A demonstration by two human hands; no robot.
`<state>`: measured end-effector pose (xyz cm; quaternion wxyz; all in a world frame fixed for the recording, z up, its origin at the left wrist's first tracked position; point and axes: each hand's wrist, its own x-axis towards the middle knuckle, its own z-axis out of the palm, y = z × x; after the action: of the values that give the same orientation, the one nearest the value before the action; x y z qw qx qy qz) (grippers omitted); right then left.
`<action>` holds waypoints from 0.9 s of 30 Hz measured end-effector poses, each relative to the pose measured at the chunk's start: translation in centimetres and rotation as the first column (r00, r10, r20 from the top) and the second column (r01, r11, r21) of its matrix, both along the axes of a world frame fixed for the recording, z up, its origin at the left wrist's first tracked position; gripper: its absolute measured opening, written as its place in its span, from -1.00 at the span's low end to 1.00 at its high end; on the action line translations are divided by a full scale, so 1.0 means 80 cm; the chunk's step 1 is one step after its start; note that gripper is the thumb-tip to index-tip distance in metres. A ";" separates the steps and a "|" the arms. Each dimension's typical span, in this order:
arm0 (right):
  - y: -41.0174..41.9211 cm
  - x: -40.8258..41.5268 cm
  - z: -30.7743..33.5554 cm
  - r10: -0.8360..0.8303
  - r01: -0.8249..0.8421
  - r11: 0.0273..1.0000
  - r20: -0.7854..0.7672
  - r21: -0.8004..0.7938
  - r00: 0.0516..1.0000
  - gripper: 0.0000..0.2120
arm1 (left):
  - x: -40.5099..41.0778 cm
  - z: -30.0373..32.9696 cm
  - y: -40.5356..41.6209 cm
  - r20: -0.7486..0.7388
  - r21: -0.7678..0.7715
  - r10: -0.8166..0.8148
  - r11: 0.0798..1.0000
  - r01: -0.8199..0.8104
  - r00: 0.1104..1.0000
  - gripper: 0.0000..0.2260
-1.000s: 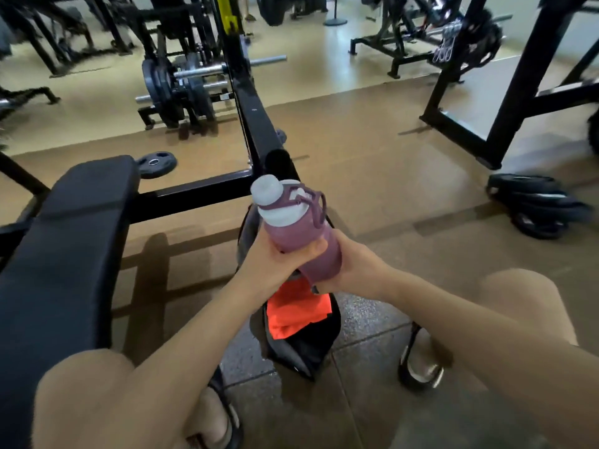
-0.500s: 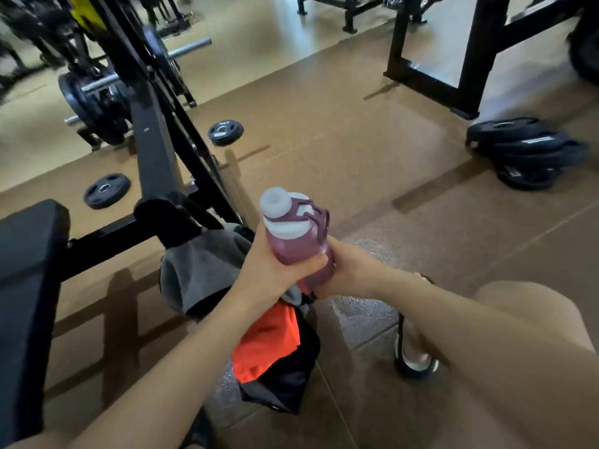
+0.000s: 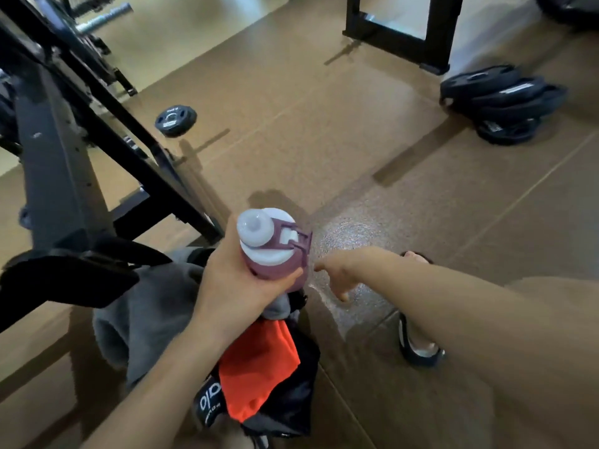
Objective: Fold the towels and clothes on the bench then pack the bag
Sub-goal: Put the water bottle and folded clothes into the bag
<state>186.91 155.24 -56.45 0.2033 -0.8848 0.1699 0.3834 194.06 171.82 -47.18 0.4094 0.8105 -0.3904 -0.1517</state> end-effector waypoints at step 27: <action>0.059 -0.042 -0.157 0.173 -0.064 0.953 0.358 -0.296 0.917 -0.71 | 0.017 -0.094 0.058 0.416 0.290 -0.586 0.810 0.510 0.695 -0.46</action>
<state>183.53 159.95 -69.00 0.0823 -0.9706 0.1249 0.1888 195.39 176.50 -54.72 0.1703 0.6964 -0.6917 -0.0870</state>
